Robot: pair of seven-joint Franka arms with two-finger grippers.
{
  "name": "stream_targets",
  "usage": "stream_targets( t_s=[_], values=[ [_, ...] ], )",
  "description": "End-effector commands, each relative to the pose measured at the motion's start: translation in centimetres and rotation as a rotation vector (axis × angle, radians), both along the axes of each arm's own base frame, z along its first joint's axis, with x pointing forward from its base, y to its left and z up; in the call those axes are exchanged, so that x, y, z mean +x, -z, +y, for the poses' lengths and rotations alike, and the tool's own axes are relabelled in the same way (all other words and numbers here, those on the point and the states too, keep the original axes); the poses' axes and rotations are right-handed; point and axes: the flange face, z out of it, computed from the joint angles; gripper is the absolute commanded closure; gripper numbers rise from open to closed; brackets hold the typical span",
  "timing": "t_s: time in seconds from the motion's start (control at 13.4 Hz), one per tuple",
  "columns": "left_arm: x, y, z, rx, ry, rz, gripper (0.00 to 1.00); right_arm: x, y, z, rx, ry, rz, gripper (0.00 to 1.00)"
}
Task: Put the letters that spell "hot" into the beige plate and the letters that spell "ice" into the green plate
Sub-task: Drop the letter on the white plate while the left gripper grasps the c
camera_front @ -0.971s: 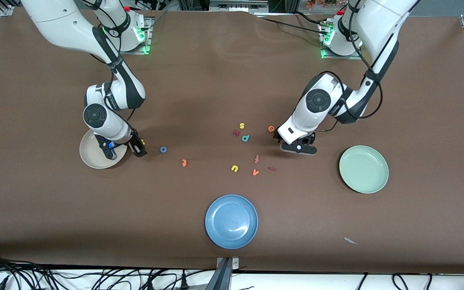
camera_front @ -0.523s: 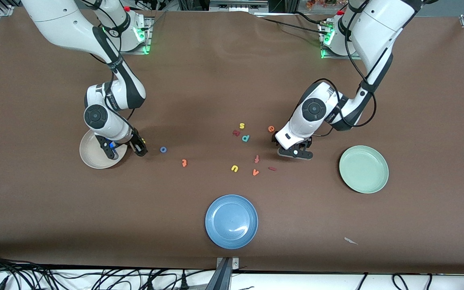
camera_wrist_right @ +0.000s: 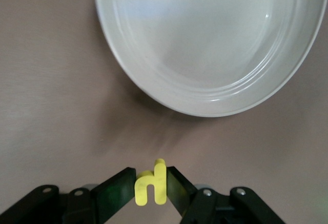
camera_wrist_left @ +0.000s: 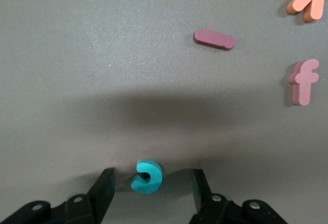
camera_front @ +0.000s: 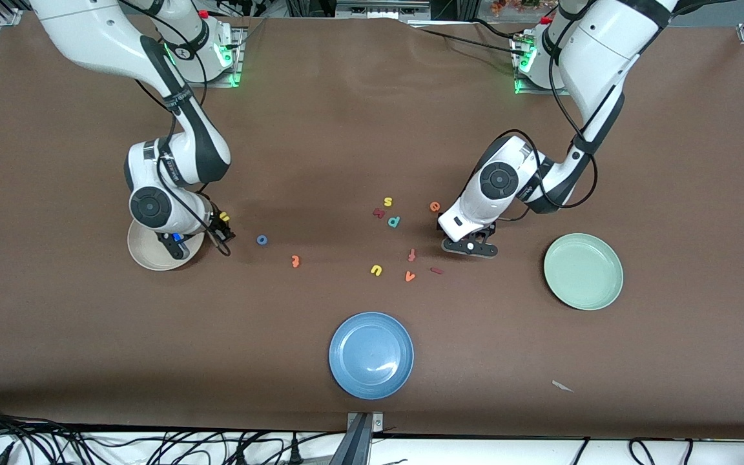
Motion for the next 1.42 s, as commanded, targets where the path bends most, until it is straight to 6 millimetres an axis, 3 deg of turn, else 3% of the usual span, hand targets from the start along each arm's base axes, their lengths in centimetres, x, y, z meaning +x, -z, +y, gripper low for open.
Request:
stream_targets(
  t_s=[0.0, 0.3, 0.67, 0.75, 0.82, 0.9, 0.97, 1.12, 1.35],
  values=[
    [0.3, 0.1, -0.2, 0.033, 0.013, -0.012, 0.41, 0.7, -1.7, -2.6, 0.004, -0.071, 0.009, 0.78],
    [0.3, 0.0, -0.2, 0.034, 0.005, -0.013, 0.52, 2.2, -1.0, -11.7, 0.033, -0.26, 0.009, 0.77],
    [0.4, -0.1, -0.3, 0.034, -0.002, -0.017, 0.66, 2.3, 2.4, -18.3, 0.081, -0.44, 0.003, 0.75],
    [0.3, 0.0, -0.4, 0.034, 0.001, -0.015, 0.68, 2.3, 2.9, -18.8, 0.079, -0.446, -0.011, 0.71],
    [0.3, -0.1, -0.4, 0.033, 0.003, -0.017, 0.71, 2.3, 3.2, -18.9, 0.077, -0.444, -0.019, 0.51],
    [0.4, -0.1, -0.3, 0.034, 0.0, -0.017, 0.72, 2.4, 3.1, -18.8, 0.082, -0.425, -0.029, 0.1],
    [0.4, -0.1, -0.3, 0.034, 0.0, -0.017, 0.74, 2.5, 2.6, -18.6, 0.082, -0.419, -0.036, 0.01],
    [0.5, -0.2, -0.2, 0.035, -0.002, -0.017, 0.79, 2.7, 0.5, -17.4, 0.091, -0.433, -0.047, 0.0],
    [0.7, -1.2, 0.0, 0.059, -0.003, -0.005, 0.85, 2.1, -3.0, -12.2, 0.132, -0.461, -0.016, 0.0]
  ],
)
